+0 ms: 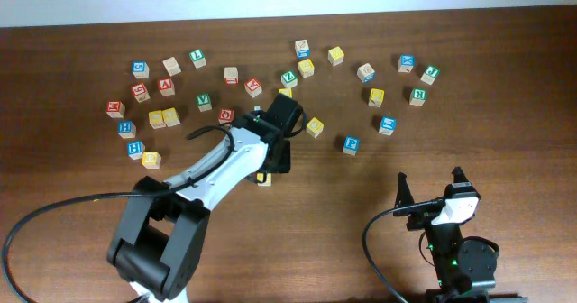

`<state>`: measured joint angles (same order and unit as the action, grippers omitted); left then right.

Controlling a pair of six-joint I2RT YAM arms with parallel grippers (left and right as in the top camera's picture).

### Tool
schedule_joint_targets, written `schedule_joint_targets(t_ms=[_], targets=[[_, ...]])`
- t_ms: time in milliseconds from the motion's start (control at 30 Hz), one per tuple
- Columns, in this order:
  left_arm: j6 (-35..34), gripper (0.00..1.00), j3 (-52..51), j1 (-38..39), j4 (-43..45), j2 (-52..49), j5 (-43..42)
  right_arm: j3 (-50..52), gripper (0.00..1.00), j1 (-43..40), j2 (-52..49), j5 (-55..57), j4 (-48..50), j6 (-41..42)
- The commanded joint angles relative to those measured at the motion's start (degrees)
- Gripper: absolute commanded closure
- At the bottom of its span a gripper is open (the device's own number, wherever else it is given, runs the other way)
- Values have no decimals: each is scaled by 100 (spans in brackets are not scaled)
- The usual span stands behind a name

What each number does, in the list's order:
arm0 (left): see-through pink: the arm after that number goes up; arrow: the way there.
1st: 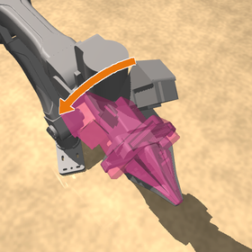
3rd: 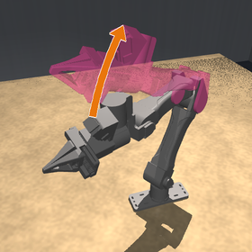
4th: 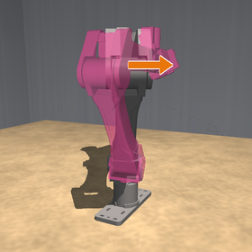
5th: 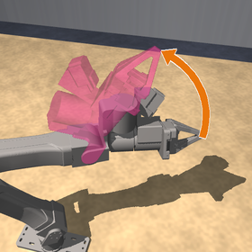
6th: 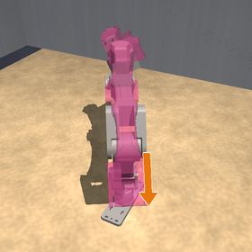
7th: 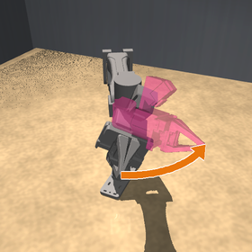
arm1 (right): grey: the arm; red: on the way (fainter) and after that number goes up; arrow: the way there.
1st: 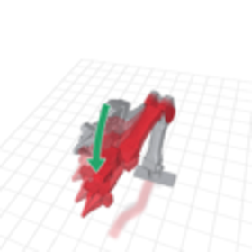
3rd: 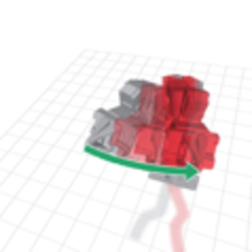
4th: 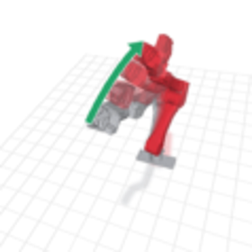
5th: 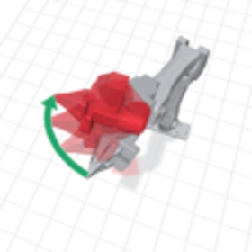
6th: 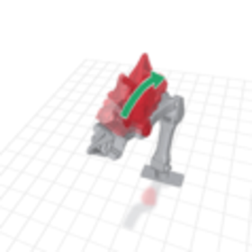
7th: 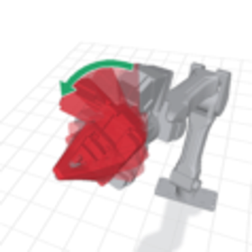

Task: Spell out CVPR
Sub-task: 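Lower the yellow C block at table center and open the left gripper, then move the left gripper to the green V block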

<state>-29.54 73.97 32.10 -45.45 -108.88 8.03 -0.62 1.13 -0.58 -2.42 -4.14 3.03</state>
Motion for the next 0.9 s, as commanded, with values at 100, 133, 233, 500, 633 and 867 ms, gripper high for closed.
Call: schedule_joint_targets(t_ms=[100,133,233,500,633,867], targets=[[52,33,2662,-1016,-2162,-39,144,31,2,-44,37,9,-31,-4],[52,1,3182,-1287,-2614,-39,149,31,2,-44,37,9,-31,-4],[50,1,3462,-2094,-3180,-39,599,31,2,-44,37,9,-31,-4],[46,1,3462,-3104,-2859,-42,-2,31,2,-44,37,9,-31,-4],[46,1,3460,-3099,-2743,-46,-293,31,2,-44,37,9,-31,-4],[96,11,3460,-2614,-2592,-811,-529,31,2,-44,37,9,-31,-4]])
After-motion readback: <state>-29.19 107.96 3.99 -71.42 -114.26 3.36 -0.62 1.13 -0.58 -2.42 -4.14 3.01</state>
